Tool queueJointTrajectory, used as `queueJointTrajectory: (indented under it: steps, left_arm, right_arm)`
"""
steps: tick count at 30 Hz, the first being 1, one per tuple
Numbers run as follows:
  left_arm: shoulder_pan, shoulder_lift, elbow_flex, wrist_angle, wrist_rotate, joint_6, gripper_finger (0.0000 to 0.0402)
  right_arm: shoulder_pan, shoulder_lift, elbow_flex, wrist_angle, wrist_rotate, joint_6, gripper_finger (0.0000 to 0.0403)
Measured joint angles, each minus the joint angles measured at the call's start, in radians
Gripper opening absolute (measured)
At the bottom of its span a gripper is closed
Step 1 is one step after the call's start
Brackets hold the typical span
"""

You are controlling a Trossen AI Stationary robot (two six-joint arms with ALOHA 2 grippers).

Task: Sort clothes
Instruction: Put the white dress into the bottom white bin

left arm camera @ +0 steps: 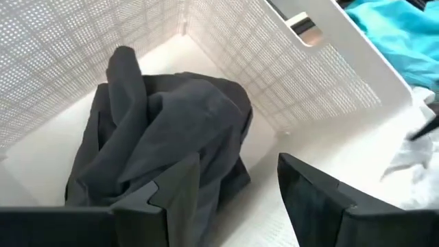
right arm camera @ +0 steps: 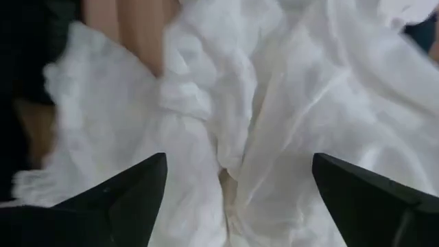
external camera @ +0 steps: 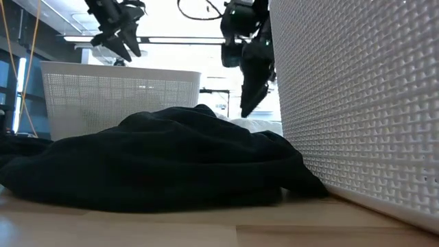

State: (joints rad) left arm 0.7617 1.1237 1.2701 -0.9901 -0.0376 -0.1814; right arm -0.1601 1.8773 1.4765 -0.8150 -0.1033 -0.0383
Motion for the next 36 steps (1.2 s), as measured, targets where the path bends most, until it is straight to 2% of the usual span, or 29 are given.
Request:
queueJointTrajectory:
  steps: [6,10,14,19,23,26,36]
  left_arm:
    - [-0.062,-0.012,0.0,-0.001,0.0,0.005,0.0184]
    - [-0.101,-0.012,0.0,-0.001,0.01,0.04,0.0184]
    - [-0.137,-0.012,0.0,0.0,0.011,0.063,0.0184]
    - [-0.164,-0.012,0.0,0.0,0.012,0.103,0.0184]
    - [-0.171,-0.012,0.0,0.001,0.012,0.121,0.0184]
    - [-0.172,-0.012,0.0,0.001,0.012,0.135,0.0184]
    - [-0.172,-0.018,0.0,0.0,0.012,0.141,0.0184]
  right_arm:
    - [0.044,0.115,0.001,0.027,0.029,0.015,0.0345]
    - [0.068,0.204,0.006,0.029,0.03,0.077,0.0317]
    - [0.084,0.268,0.01,0.027,0.041,0.172,0.0267]
    - [0.087,0.285,0.011,0.056,0.048,0.305,0.0174]
    - [0.082,0.275,0.02,0.059,0.055,0.39,0.0091]
    - [0.084,0.239,0.046,0.039,0.084,0.44,0.0043]
    - [0.143,0.007,0.196,-0.159,0.393,0.619,0.004]
